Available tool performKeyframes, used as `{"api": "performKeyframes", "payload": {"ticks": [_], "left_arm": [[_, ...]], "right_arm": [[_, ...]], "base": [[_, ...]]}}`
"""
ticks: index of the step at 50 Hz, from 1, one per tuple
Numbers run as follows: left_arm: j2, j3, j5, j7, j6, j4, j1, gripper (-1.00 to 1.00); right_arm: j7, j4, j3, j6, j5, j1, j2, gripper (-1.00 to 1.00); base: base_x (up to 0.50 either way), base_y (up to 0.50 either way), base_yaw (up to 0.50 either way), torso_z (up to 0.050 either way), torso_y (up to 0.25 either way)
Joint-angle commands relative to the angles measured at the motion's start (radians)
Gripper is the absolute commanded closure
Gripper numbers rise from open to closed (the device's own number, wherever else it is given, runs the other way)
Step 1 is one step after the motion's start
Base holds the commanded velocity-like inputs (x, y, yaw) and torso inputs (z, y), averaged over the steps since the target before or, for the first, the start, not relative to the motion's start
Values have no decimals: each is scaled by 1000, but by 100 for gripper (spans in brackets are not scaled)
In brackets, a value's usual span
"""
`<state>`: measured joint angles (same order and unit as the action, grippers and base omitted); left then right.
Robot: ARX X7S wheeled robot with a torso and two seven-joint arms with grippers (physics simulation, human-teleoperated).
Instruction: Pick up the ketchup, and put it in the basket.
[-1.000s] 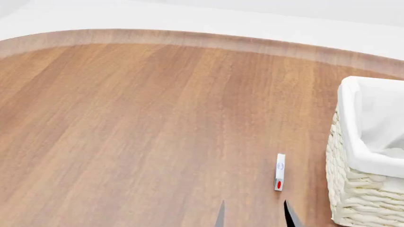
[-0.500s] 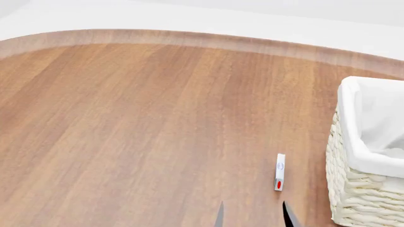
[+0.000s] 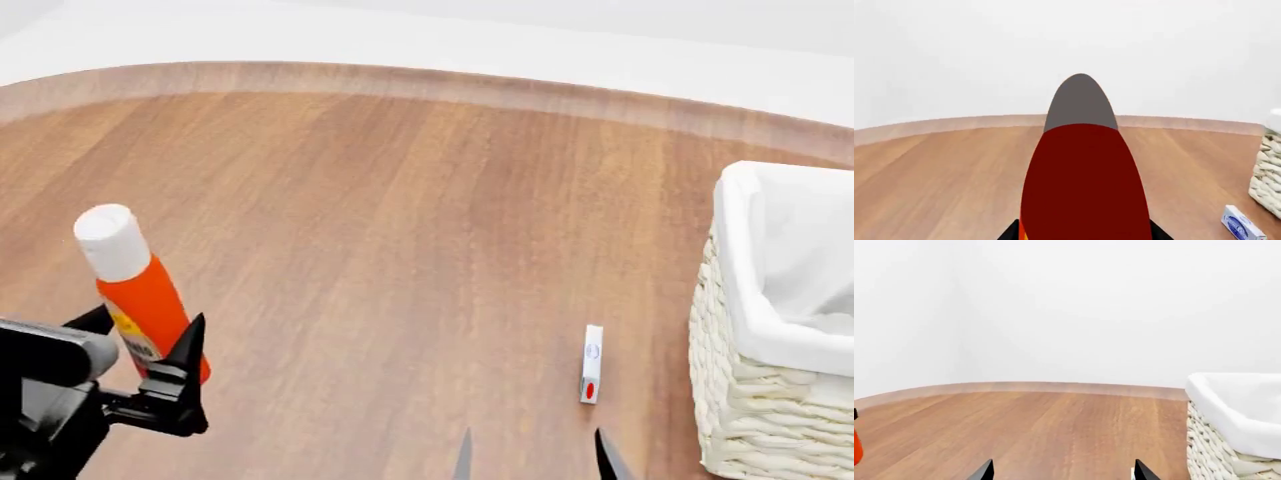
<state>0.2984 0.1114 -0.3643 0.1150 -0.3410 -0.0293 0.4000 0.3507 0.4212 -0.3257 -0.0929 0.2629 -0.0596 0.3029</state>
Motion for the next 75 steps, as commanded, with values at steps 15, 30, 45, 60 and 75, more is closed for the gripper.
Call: {"api": "performKeyframes", "payload": {"ticks": [15, 30, 45, 60, 75], "left_arm": [[-101, 248, -67, 402, -57, -368, 471, 100], [-201, 307, -38, 676, 158, -906, 676, 100], [-282, 289, -6, 788, 358, -1277, 807, 100], [-292, 279, 58, 843, 365, -1273, 779, 100], [-268, 319, 32, 851, 281, -1131, 726, 100]], "right_arm": [[2, -12, 1, 6, 20, 6, 7, -100], [17, 29, 12, -55, 30, 26, 39, -100], [52, 267, 132, -485, 441, 110, 136, -100], [367, 368, 322, -792, 1226, 441, 352, -100], [599, 227, 152, -905, 1540, 861, 391, -100]], "base": [[0, 0, 0, 0, 0], [0, 0, 0, 0, 1], [0, 0, 0, 0, 1], [0, 0, 0, 0, 0], [0, 0, 0, 0, 1]]}}
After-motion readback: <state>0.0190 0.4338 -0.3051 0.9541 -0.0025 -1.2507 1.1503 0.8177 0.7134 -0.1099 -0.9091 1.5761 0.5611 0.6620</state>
